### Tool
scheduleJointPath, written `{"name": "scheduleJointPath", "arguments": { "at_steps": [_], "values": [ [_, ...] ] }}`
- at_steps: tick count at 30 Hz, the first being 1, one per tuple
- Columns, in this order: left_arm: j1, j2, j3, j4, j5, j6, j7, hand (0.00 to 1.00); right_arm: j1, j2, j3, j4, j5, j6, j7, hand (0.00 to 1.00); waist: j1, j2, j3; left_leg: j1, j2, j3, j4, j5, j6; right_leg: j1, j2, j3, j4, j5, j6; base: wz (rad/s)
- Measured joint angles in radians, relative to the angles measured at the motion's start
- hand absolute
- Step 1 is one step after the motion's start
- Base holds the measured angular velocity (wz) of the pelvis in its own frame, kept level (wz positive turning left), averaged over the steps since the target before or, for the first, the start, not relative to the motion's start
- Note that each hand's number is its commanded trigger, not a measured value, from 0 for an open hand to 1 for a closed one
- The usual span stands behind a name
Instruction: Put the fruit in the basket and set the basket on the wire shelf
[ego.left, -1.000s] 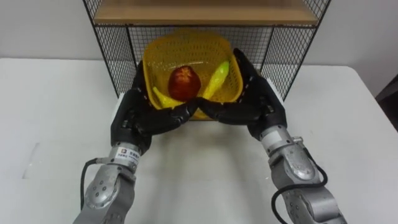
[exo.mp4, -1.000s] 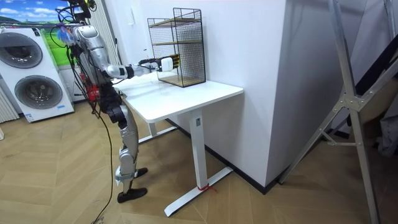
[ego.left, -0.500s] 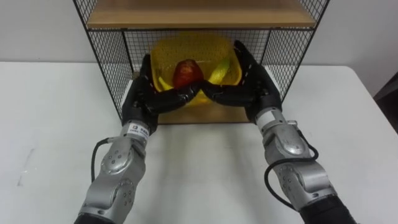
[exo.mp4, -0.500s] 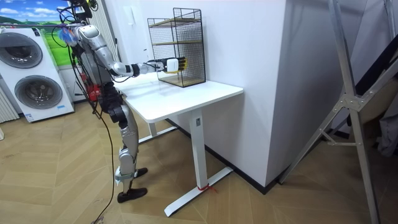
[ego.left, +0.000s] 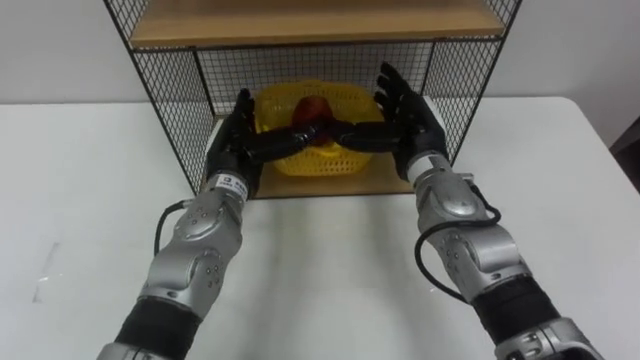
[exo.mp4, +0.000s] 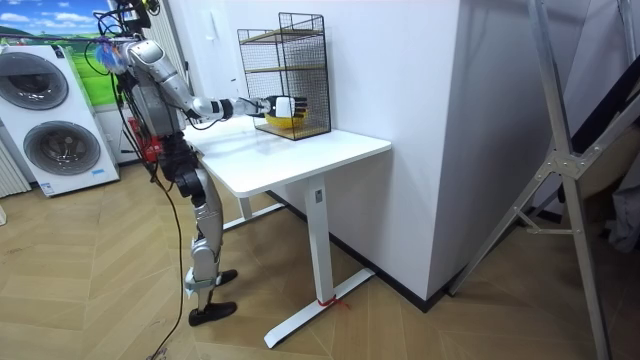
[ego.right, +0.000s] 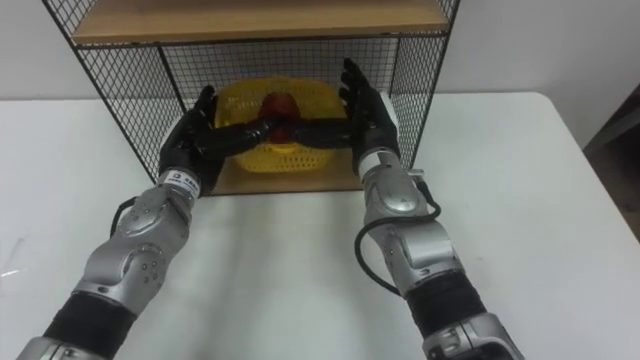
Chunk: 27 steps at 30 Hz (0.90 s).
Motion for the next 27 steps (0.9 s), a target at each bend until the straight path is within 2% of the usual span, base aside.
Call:
{"name": "scheduleJointPath", "arguments": {
  "at_steps": [5, 7, 12, 17, 21, 25, 27],
  "values": [
    [0.000, 0.000, 0.000, 0.009, 0.000, 0.020, -0.001, 0.00, 0.000, -0.001, 0.000, 0.013, -0.001, 0.014, 0.000, 0.00, -0.002, 0.002, -0.0011, 0.012, 0.000, 0.000, 0.000, 0.001, 0.000, 0.012, 0.000, 0.000, -0.001, 0.000, 0.000, 0.00],
    [0.000, 0.001, 0.002, 0.017, -0.001, 0.032, -0.002, 0.00, -0.001, -0.003, 0.000, 0.031, 0.000, 0.016, 0.003, 0.00, -0.001, 0.006, -0.0048, 0.018, 0.000, 0.005, -0.001, 0.001, 0.000, 0.013, 0.000, 0.006, 0.000, 0.000, 0.000, -0.05],
    [0.001, 0.006, 0.038, 0.044, 0.002, 0.046, 0.007, 0.00, -0.001, -0.013, -0.008, 0.033, -0.012, 0.017, 0.025, 0.00, -0.004, 0.012, -0.0086, 0.019, 0.002, 0.009, -0.005, 0.004, 0.000, 0.014, 0.002, 0.014, 0.003, 0.002, -0.003, -0.03],
    [0.028, 0.035, 0.038, 0.050, 0.011, 0.049, 0.011, 0.00, 0.002, -0.015, -0.020, 0.032, -0.013, 0.017, 0.025, 0.00, -0.010, 0.009, -0.0120, 0.020, 0.002, 0.007, -0.015, 0.008, 0.000, 0.012, 0.002, 0.013, 0.003, 0.004, -0.003, 0.00],
    [0.040, 0.063, 0.040, 0.049, 0.011, 0.049, 0.011, 0.00, 0.024, -0.015, -0.028, 0.028, -0.035, 0.016, 0.027, 0.00, -0.020, -0.001, -0.0247, 0.024, 0.000, 0.003, -0.009, 0.010, 0.000, 0.018, 0.001, 0.012, 0.003, 0.004, -0.003, 0.04],
    [0.052, 0.082, 0.044, 0.030, 0.013, 0.046, 0.010, 0.00, 0.060, -0.017, -0.047, -0.011, -0.033, -0.001, 0.027, 0.00, -0.022, 0.001, -0.0264, 0.037, 0.000, 0.005, -0.010, 0.010, 0.000, 0.031, 0.000, 0.008, 0.001, 0.005, -0.003, 0.00],
    [0.055, 0.083, 0.052, 0.013, 0.034, 0.046, 0.009, 0.00, 0.060, -0.021, -0.056, -0.012, -0.034, -0.009, 0.032, 0.00, -0.023, 0.004, -0.0285, 0.037, 0.002, 0.006, -0.009, 0.010, 0.000, 0.031, 0.001, 0.009, 0.001, 0.005, -0.004, 0.00]
  ]
}}
